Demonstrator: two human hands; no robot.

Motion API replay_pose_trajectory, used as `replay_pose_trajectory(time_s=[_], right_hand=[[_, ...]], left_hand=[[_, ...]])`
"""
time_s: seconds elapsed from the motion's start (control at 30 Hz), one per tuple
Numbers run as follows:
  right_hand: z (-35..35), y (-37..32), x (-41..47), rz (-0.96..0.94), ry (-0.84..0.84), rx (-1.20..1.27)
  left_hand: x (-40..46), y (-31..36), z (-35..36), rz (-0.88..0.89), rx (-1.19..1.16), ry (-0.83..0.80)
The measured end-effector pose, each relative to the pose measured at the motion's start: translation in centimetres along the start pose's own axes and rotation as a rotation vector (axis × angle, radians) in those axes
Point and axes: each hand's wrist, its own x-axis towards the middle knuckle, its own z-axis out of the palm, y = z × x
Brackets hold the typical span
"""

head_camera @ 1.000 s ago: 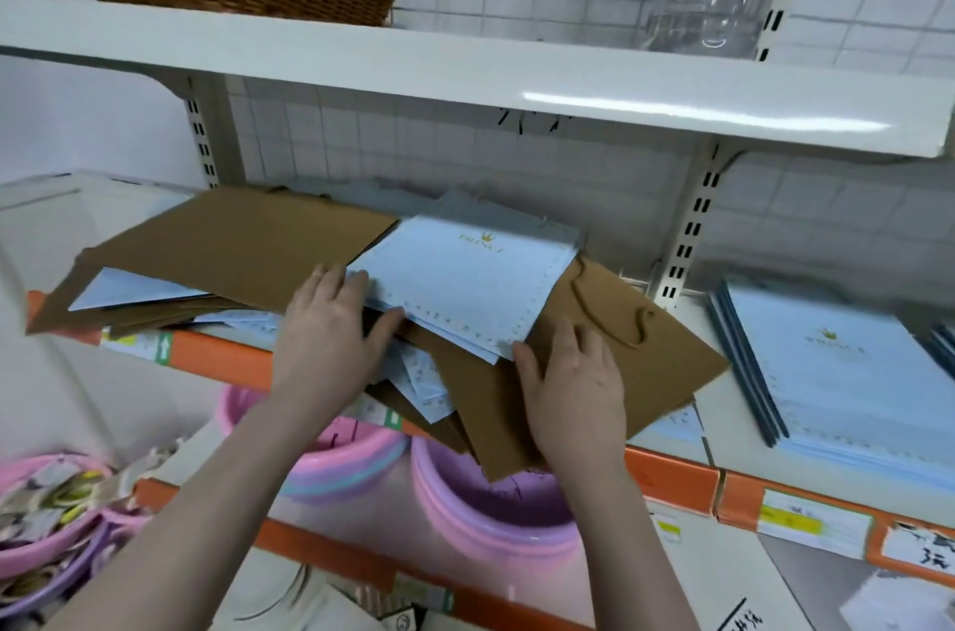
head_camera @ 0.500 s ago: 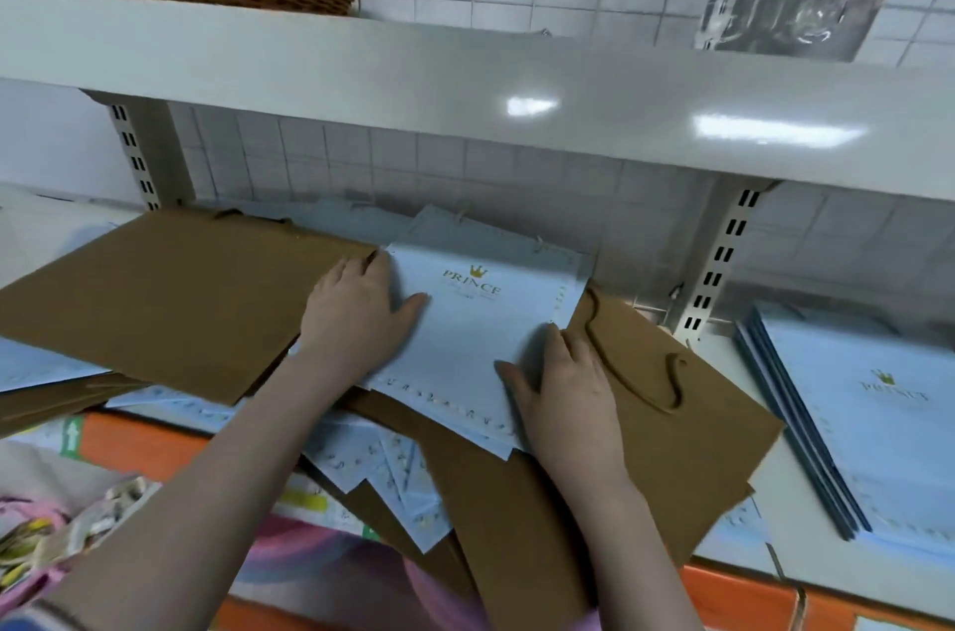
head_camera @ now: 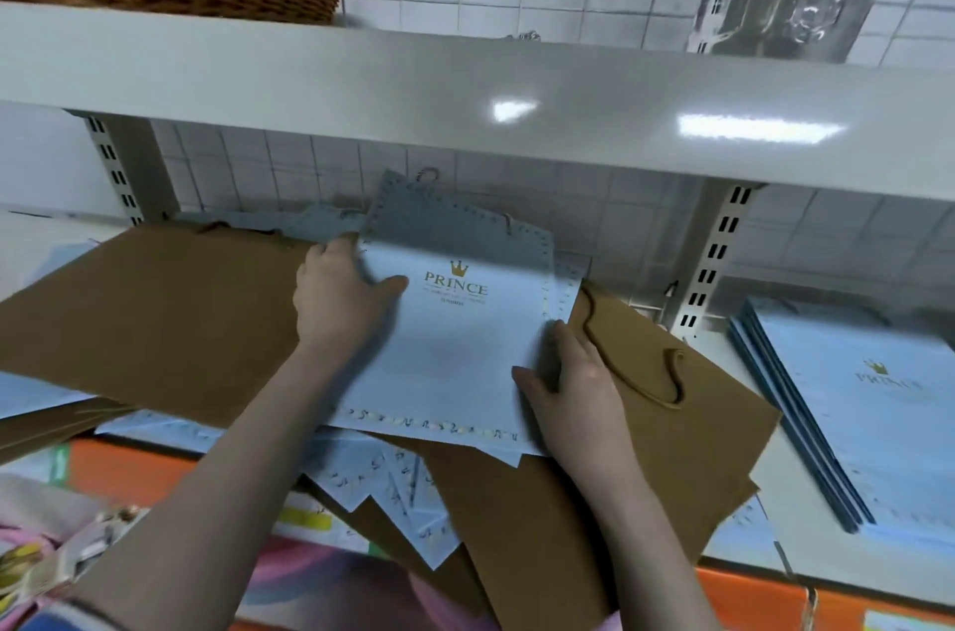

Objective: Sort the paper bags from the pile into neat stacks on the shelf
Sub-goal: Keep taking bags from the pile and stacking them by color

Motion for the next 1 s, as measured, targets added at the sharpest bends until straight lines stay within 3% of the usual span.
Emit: replay_pose_trajectory(time_s=[0.37,0.63,1.0], right_hand=[[-0.7,-2.3,-2.4,0.14,-0.002,0.084],[-3.0,-3.6,-8.0,0.128,0.061,0.055],[-7.1,-1.9,-11.7,0.045,0.155,-0.035]], left_hand=[[-3.8,-1.6,-3.9,-0.072,-0.398,0.088],[-9.8,-1.6,-6.6,-0.061,-0.398,-0.012],[-15.7,1.5,-6.8,-0.062,-0.228,0.048]])
